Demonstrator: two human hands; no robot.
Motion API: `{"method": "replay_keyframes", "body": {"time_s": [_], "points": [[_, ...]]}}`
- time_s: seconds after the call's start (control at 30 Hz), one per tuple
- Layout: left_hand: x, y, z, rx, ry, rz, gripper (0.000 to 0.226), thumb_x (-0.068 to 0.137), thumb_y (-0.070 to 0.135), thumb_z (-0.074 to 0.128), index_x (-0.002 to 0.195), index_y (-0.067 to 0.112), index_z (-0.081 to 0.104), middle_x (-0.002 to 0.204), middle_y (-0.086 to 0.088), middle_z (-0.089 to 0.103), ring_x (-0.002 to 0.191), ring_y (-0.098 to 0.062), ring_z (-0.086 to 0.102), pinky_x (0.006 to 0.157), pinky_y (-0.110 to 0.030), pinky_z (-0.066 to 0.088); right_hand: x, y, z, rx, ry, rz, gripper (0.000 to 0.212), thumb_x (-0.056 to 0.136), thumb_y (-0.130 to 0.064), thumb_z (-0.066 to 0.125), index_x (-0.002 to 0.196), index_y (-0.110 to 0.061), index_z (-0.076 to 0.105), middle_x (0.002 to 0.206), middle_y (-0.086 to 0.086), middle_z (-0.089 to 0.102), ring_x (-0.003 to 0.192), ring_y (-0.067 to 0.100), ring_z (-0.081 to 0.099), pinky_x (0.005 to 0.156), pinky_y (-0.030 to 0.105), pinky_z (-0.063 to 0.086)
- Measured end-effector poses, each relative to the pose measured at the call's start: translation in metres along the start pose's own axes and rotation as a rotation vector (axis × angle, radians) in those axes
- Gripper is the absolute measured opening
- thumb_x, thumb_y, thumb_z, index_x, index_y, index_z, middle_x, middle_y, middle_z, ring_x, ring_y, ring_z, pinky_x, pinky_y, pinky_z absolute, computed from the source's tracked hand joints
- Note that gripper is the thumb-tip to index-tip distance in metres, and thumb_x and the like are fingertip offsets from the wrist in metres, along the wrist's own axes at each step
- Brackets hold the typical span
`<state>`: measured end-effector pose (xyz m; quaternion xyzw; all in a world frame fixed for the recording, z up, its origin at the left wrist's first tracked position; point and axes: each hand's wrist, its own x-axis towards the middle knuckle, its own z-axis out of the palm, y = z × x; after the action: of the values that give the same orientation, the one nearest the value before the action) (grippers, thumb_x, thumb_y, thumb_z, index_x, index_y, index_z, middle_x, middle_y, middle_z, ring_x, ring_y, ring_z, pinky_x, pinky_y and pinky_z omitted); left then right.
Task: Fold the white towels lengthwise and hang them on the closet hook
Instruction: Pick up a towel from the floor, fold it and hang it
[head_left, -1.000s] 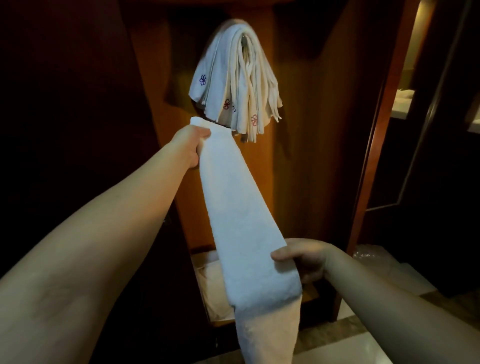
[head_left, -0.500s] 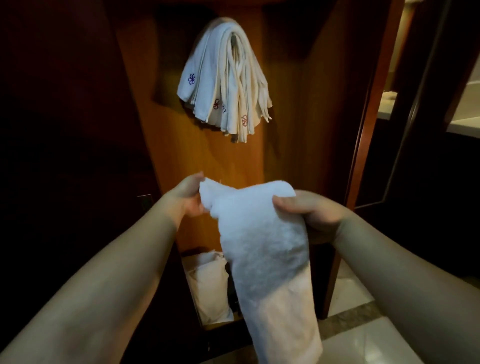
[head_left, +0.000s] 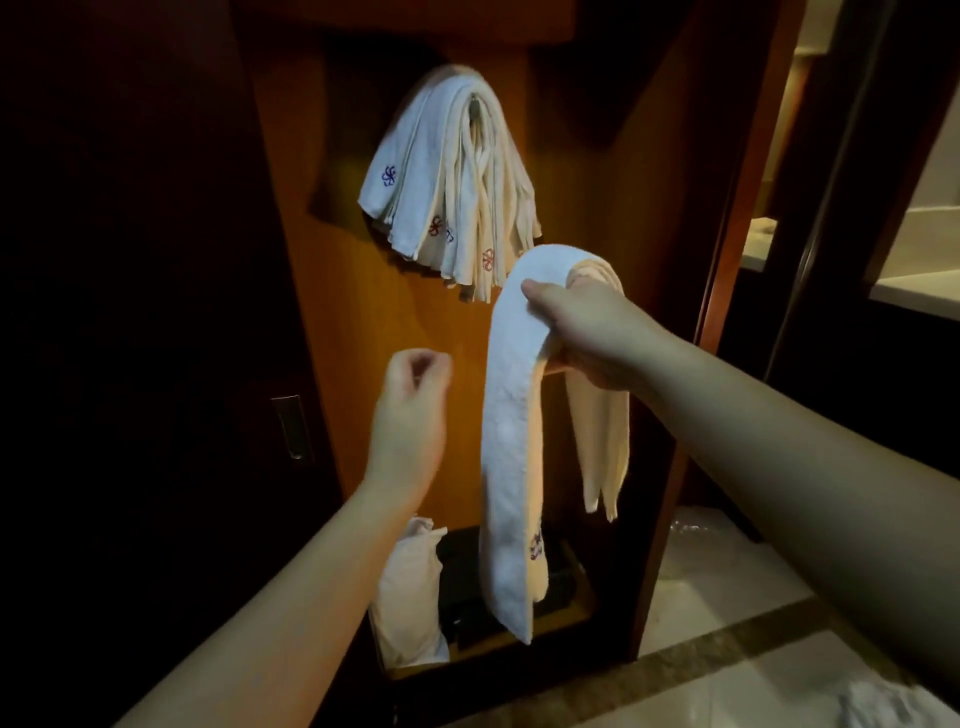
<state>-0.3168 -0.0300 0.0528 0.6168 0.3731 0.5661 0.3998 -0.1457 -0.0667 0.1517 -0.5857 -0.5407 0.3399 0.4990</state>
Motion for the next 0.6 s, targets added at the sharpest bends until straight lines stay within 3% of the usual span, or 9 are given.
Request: {"method": "replay_keyframes", "body": {"time_s": [0.07, 0.13, 0.2, 0.3, 0.37, 0.47, 0.53, 0.6], "points": [[-0.019, 0.013, 0.014, 0.076, -0.077, 0.071, 0.045, 0.082, 0.062, 0.054, 0.123, 0.045, 0.046, 0.121, 0.031, 0.053, 0.105, 0.014, 0.052, 0.072, -0.011, 0.048, 0.004, -0.008, 0.008, -0.085, 0.053, 0.006, 0.036, 0.103, -0.041, 0.046, 0.114, -0.008, 0.056, 0.111, 0.019, 0.067, 0.095, 0.033, 0.070, 0.083, 0.047, 0.062], [-0.025, 0.016, 0.030, 0.200, -0.115, 0.077, 0.075, 0.076, 0.064, 0.059, 0.142, 0.048, 0.026, 0.147, 0.019, 0.034, 0.124, 0.005, 0.043, 0.086, -0.020, 0.050, 0.006, -0.016, 0.017, -0.132, 0.085, 0.019, 0.035, 0.103, -0.041, 0.045, 0.110, -0.009, 0.058, 0.105, 0.017, 0.068, 0.087, 0.030, 0.071, 0.070, 0.038, 0.063], [-0.023, 0.019, 0.043, 0.340, -0.091, 0.088, 0.083, 0.082, 0.054, 0.067, 0.144, 0.052, 0.012, 0.155, 0.020, 0.019, 0.137, -0.015, 0.039, 0.096, -0.038, 0.053, 0.008, -0.022, 0.025, -0.144, 0.095, 0.026, 0.033, 0.104, -0.039, 0.044, 0.097, -0.010, 0.059, 0.092, 0.014, 0.068, 0.077, 0.028, 0.072, 0.059, 0.031, 0.061], [-0.010, 0.015, 0.052, 0.417, -0.001, 0.100, 0.086, 0.087, 0.040, 0.071, 0.146, 0.048, 0.009, 0.160, 0.007, 0.022, 0.131, -0.023, 0.051, 0.090, -0.040, 0.059, 0.010, -0.029, 0.034, -0.144, 0.097, 0.023, 0.032, 0.104, -0.035, 0.043, 0.086, -0.012, 0.056, 0.082, 0.012, 0.064, 0.073, 0.028, 0.070, 0.068, 0.037, 0.062], [-0.001, 0.007, 0.052, 0.435, 0.048, 0.086, 0.081, 0.090, 0.033, 0.069, 0.149, 0.040, 0.014, 0.154, 0.001, 0.038, 0.120, -0.020, 0.059, 0.084, -0.037, 0.060, 0.012, -0.033, 0.035, -0.136, 0.109, 0.035, 0.029, 0.104, -0.032, 0.043, 0.090, -0.010, 0.056, 0.084, 0.015, 0.064, 0.078, 0.032, 0.071, 0.074, 0.042, 0.062], [0.004, -0.009, 0.048, 0.518, 0.101, 0.130, 0.061, 0.092, 0.023, 0.065, 0.144, 0.029, 0.034, 0.124, 0.003, 0.062, 0.092, -0.012, 0.067, 0.068, -0.030, 0.060, 0.015, -0.036, 0.029, -0.089, 0.134, 0.051, 0.023, 0.101, -0.026, 0.043, 0.092, -0.008, 0.053, 0.087, 0.019, 0.061, 0.083, 0.041, 0.071, 0.077, 0.046, 0.060], [0.003, -0.020, 0.044, 0.587, 0.114, 0.150, 0.044, 0.093, 0.019, 0.063, 0.131, 0.032, 0.046, 0.107, 0.009, 0.065, 0.073, -0.003, 0.061, 0.053, -0.020, 0.049, 0.015, -0.036, 0.024, -0.033, 0.137, 0.072, 0.018, 0.100, -0.023, 0.043, 0.093, -0.007, 0.050, 0.088, 0.021, 0.059, 0.076, 0.037, 0.068, 0.072, 0.040, 0.056], [0.003, -0.033, 0.039, 0.635, 0.111, 0.136, 0.036, 0.093, 0.018, 0.062, 0.124, 0.033, 0.051, 0.097, 0.015, 0.063, 0.066, 0.003, 0.055, 0.050, -0.015, 0.041, 0.015, -0.036, 0.018, 0.039, 0.168, 0.109, 0.015, 0.101, -0.021, 0.045, 0.096, -0.008, 0.050, 0.091, 0.019, 0.064, 0.075, 0.032, 0.072, 0.069, 0.037, 0.061]]}}
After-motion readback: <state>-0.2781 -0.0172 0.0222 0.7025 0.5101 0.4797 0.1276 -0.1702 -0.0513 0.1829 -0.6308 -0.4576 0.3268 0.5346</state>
